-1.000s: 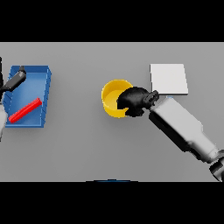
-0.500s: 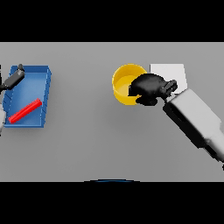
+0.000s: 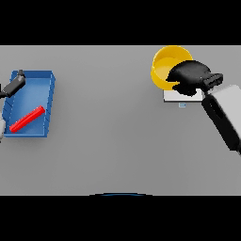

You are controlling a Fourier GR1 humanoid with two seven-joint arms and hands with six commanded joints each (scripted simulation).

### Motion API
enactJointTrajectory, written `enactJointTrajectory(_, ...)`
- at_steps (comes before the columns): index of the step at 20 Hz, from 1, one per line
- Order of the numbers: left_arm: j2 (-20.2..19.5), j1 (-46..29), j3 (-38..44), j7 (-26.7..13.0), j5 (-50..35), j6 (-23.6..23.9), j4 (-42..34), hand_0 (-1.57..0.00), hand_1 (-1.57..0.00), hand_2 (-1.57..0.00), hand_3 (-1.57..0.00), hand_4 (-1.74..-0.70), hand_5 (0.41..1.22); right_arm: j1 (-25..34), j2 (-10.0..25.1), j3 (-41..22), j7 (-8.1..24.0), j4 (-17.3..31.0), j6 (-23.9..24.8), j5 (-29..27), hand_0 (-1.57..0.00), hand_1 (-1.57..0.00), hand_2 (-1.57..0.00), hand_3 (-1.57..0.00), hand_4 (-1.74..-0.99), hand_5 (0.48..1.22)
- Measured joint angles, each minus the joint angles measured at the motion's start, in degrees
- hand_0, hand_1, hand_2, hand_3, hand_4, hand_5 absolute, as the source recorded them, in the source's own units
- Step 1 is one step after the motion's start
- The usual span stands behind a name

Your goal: Pick up the red beaker and tilt it to pour out 1 green nut into yellow bowl. Pick up the yellow bowl and place it on the metallic measuring scale.

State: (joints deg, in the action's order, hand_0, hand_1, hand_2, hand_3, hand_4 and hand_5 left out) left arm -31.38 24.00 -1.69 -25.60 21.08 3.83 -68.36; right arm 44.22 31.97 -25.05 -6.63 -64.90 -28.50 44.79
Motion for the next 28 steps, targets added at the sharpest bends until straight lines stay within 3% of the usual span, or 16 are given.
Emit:
enactJointTrajectory(3,0.07,-0.21,-0.18,0.87,0.24,0.1,0.61,0.0,0.0,0.0,0.0,-0.73,0.691,1.24,0.29,1.63,-1.19,4.92,1.57,-0.21,-1.57,-1.57,-1.51,-1.18,-1.741,1.221)
enactJointTrajectory(10,-0.46,0.22,0.26,-0.05,0.36,0.12,0.69,0.0,0.0,0.0,0.0,-0.72,0.681,1.24,-0.79,2.37,-3.4,16.63,8.67,2.02,-1.57,-1.57,-1.4,-1.36,-1.741,1.221)
enactJointTrajectory(14,-0.3,0.1,0.07,-0.53,0.44,0.09,-0.17,0.0,0.0,0.0,0.0,-0.73,0.675,1.04,-1.1,2.72,-5.34,20.01,10.48,2.03,-1.57,-1.57,-1.36,-1.34,-1.741,1.221)
enactJointTrajectory(18,-0.61,1.35,0.08,0.14,0.7,-0.22,1.99,0.0,0.0,0.0,0.0,-0.72,0.669,1.48,-1.87,3.28,-7.02,22.34,11.3,1.36,-1.5,-1.57,-1.33,-1.46,-1.741,1.221)
enactJointTrajectory(20,-0.45,0.44,-0.21,0.33,0.96,0.07,1.23,0.0,0.0,0.0,0.0,-0.72,0.667,1.32,-2.31,3.44,-7.02,22.82,11.61,1.07,-1.45,-1.5,-1.38,-1.39,-1.734,1.221)
enactJointTrajectory(22,-0.39,-0.35,-0.34,0.64,0.74,-0.07,-0.03,0.0,0.0,0.0,0.0,-0.72,0.671,1.34,-3.15,3.34,-6.07,22.6,11.72,1.07,-1.49,-1.48,-1.45,-1.1,-1.737,1.221)
enactJointTrajectory(23,-0.46,-0.04,-0.21,0.39,0.81,-0.02,0.68,0.0,0.0,0.0,0.0,-0.72,0.671,1.29,-3.02,3.39,-6.28,22.72,11.58,0.99,-1.44,-1.34,-1.29,-0.99,-1.688,1.221)
enactJointTrajectory(25,-0.4,0.44,-0.41,-0.58,0.92,-0.21,-0.06,0.0,0.0,0.0,0.0,-0.72,0.668,1.85,-2.85,3.52,-6.0,22.64,10.76,1.02,-0.99,-0.88,-0.92,-0.8,-1.629,1.08)
enactJointTrajectory(28,0.08,0.88,-0.45,-0.83,1.08,0.23,0.82,0.0,0.0,0.0,0.0,-0.72,0.663,2.28,-2.3,2.18,-5.73,23.21,9.76,2.56,-0.51,-0.45,-0.55,-0.6,-1.579,0.955)
